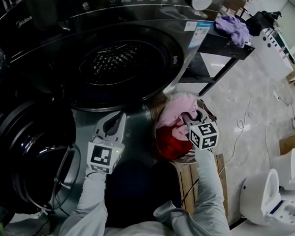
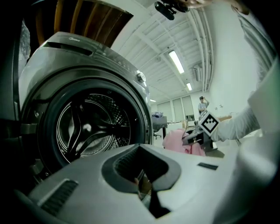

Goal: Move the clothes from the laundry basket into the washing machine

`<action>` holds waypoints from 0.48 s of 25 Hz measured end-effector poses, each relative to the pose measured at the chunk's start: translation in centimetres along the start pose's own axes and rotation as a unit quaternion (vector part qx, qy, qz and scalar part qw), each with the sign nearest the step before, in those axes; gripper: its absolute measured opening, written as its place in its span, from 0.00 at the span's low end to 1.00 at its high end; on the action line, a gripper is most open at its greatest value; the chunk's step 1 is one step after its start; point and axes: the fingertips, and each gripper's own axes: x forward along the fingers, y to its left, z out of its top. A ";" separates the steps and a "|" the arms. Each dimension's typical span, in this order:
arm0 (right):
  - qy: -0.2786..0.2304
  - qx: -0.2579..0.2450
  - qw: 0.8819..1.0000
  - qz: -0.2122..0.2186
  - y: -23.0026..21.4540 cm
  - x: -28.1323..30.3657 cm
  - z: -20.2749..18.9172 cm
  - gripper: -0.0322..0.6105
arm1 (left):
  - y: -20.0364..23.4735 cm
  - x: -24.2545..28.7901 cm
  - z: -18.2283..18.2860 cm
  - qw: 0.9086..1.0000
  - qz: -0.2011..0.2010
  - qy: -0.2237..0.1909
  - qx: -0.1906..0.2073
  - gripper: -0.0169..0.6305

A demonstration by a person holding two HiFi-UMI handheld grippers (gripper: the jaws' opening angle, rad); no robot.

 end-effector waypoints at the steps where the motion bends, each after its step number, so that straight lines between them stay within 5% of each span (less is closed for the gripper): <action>1: -0.013 -0.001 1.000 -0.002 0.1 -0.6 1.2 0.23 | 0.0 -0.1 0.3 1.000 0.001 -0.002 0.000 0.06; 12: -0.114 -0.024 0.993 0.021 4.4 -3.9 10.1 0.23 | 0.3 -2.0 2.8 1.000 0.018 -0.008 -0.003 0.06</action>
